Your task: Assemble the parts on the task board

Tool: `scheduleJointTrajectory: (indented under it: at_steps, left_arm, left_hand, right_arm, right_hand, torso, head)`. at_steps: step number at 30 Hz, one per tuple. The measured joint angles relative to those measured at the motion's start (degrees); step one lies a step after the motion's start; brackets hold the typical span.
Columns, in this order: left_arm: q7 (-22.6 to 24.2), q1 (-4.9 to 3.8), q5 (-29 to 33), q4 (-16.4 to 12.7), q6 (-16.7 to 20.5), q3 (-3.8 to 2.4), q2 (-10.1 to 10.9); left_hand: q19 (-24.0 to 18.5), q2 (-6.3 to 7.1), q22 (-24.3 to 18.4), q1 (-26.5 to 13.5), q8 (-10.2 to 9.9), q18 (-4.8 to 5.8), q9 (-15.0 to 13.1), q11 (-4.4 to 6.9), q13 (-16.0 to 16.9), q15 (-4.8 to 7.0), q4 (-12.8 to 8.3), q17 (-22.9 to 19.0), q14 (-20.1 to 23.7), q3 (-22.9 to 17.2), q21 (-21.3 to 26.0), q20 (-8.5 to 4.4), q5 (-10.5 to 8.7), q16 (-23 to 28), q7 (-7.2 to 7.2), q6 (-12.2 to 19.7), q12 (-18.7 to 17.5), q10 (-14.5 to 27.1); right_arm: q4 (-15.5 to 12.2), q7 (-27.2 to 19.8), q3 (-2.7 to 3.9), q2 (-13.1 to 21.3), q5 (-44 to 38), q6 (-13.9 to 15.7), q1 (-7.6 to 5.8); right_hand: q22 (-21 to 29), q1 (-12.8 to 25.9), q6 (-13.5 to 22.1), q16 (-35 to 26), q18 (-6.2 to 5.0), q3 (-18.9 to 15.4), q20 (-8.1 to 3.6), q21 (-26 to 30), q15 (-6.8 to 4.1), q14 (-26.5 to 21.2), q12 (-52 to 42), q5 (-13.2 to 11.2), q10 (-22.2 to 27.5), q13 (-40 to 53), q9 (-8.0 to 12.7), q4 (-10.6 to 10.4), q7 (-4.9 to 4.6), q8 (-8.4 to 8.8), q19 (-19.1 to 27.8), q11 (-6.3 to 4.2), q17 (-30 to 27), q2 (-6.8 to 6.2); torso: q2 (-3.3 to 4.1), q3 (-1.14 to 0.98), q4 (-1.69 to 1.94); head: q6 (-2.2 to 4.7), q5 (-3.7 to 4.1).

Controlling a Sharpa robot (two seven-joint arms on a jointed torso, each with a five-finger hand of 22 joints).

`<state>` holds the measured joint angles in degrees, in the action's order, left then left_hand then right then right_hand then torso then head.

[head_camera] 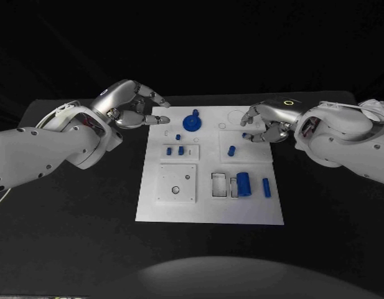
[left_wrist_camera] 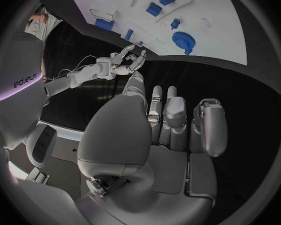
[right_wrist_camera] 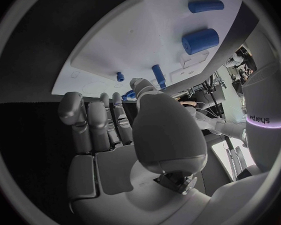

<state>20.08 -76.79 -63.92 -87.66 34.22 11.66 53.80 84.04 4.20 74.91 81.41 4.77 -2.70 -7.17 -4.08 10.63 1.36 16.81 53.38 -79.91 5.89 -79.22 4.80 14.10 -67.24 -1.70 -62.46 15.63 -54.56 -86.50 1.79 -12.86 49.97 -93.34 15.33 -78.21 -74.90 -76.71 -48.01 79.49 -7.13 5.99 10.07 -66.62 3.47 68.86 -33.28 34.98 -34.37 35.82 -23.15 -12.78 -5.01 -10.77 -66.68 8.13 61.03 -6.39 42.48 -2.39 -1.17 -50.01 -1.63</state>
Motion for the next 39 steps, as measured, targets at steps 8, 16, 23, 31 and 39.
scheduleJointTrajectory:
  at_steps: [8,16,23,31,39]
  left_arm:
    - [0.2,0.04,0.0,0.0,0.0,0.01,-0.1]
    - [0.3,0.05,0.0,0.0,0.0,0.01,-0.1]
    - [0.2,0.05,-0.1,0.0,0.0,0.01,-0.1]
    - [0.0,0.10,-0.2,0.1,-0.1,0.04,-0.3]
    - [-0.4,0.19,-0.4,0.3,-0.1,0.07,-0.5]
  left_hand:
    - [0.0,-0.67,0.0,0.7,0.0,0.00,0.1,0.21,-0.1,0.00,-0.1,0.0,0.0,-0.2,0.0,0.00,0.73,-0.3,0.18,-1.0,0.3,-0.2]
    - [0.0,-0.90,0.0,0.9,0.0,0.00,0.2,0.41,-0.2,-0.01,0.0,0.0,0.0,-0.3,0.0,0.00,1.21,-0.3,0.18,-1.0,0.3,-0.4]
    - [0.0,-1.19,0.0,1.2,0.0,0.00,0.3,0.20,-0.3,-0.01,0.0,-0.1,0.0,-0.3,0.0,0.00,1.71,-0.3,0.18,-1.0,0.6,-0.6]
    - [0.0,-1.90,0.0,1.9,0.0,0.00,0.5,0.20,-0.4,-0.01,-0.2,-0.4,0.0,-0.8,0.0,0.00,1.82,-0.3,-0.03,-1.2,0.8,-1.5]
    - [0.0,-2.79,0.0,3.4,-0.2,0.00,0.7,0.21,-0.9,-0.02,-0.1,-0.8,0.0,-2.0,0.0,0.00,0.15,-0.3,-0.32,-1.9,0.8,-2.3]
  right_arm:
    - [0.2,0.3,-0.01,-0.7,-0.9,-1.0,0.74]
    - [0.7,0.8,-0.01,-1.1,-1.3,-2.1,1.38]
    - [0.9,1.2,0.00,-1.3,-1.5,-2.4,1.60]
    - [1.4,1.2,0.04,-2.0,-1.5,-2.2,1.64]
    - [1.9,0.9,0.07,-2.5,-1.5,-1.5,1.89]
  right_hand:
    - [0.0,-3.5,-0.4,-0.4,0.01,5.1,-0.75,0.8,-0.65,-1.5,-0.4,3.8,-0.2,0.5,-2.6,4.2,0.02,0.00,1.0,-0.24,-2.2,-0.58]
    - [0.0,-3.8,0.1,-1.1,0.02,8.7,-0.75,1.6,-0.41,-3.1,-0.4,1.2,-0.4,0.5,-4.0,6.2,-0.52,0.28,2.0,-0.45,-4.4,-0.81]
    - [0.0,-3.8,0.0,-1.4,0.02,10.1,-0.75,2.2,-0.38,-3.7,-0.6,-0.2,-1.3,0.5,-4.6,7.1,-0.66,0.37,2.4,-0.49,-5.8,-0.81]
    - [0.0,-4.1,-2.8,-1.9,0.01,12.6,-0.75,2.7,-0.52,-4.6,-1.6,-0.2,-5.2,0.4,-6.5,9.1,-1.12,-1.19,3.0,-1.08,-7.4,-0.43]
    - [0.0,-4.7,-4.1,-2.6,0.02,14.0,-1.14,2.7,-0.94,-6.0,-1.9,-0.7,-9.4,-0.3,-8.4,10.6,-1.72,-2.47,3.4,-2.16,-9.4,0.10]
  torso:
    - [0.01,-0.03,0.12]
    - [0.03,-0.02,0.14]
    - [0.02,0.01,0.14]
    - [0.02,0.02,0.10]
    - [0.00,0.02,0.12]
  head:
    - [0.00,0.09]
    - [0.00,-0.04]
    - [0.00,-0.13]
    - [0.00,-0.04]
    - [0.00,-0.05]
